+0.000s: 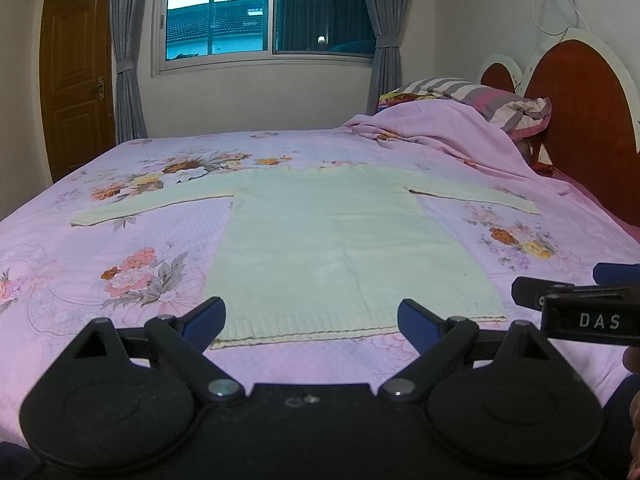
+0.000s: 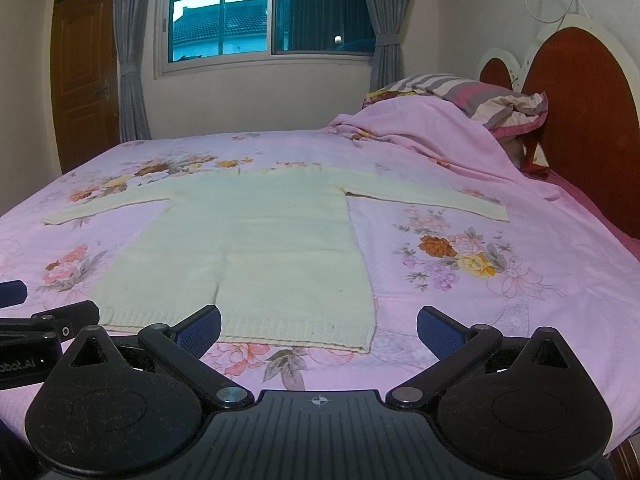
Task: Fold small clothes
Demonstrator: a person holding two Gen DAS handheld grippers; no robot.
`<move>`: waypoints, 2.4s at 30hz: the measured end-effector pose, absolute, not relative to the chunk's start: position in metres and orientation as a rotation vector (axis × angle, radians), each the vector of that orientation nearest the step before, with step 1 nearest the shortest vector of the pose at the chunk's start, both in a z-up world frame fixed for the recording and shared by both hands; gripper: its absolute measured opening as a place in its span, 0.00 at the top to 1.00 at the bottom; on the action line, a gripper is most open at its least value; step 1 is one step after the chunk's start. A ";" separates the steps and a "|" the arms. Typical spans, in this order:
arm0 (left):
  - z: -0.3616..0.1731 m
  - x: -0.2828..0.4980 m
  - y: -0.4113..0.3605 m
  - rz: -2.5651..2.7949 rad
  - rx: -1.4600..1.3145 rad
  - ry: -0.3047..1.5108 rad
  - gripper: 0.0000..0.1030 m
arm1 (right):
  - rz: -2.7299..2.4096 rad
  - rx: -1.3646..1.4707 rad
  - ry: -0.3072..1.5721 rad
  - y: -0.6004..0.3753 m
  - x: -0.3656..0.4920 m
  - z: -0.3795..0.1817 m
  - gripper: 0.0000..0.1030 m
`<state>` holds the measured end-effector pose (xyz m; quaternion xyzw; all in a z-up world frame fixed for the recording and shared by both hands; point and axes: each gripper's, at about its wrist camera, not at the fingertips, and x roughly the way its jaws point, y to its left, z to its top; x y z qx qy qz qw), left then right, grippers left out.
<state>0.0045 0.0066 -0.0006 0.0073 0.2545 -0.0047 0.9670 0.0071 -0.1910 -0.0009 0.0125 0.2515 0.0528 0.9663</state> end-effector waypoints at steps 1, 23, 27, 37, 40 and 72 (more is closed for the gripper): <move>0.000 0.001 0.006 -0.010 0.016 0.512 0.09 | 0.106 0.025 0.508 -0.191 0.007 -0.001 0.00; -0.002 0.000 0.002 -0.014 0.015 0.511 0.09 | 0.111 0.023 0.509 -0.188 0.004 -0.002 0.00; -0.003 0.000 0.001 -0.014 0.017 0.508 0.09 | 0.113 0.025 0.508 -0.188 0.004 -0.001 0.00; -0.002 0.003 0.010 0.049 0.036 0.480 0.09 | 0.119 0.041 0.494 -0.191 0.012 0.000 0.00; 0.000 0.010 0.019 0.125 0.033 0.467 0.09 | 0.118 0.034 0.491 -0.190 0.022 0.002 0.00; -0.118 0.334 0.465 0.432 -0.735 0.433 0.15 | -0.130 -0.041 0.498 -0.226 0.344 -0.048 0.00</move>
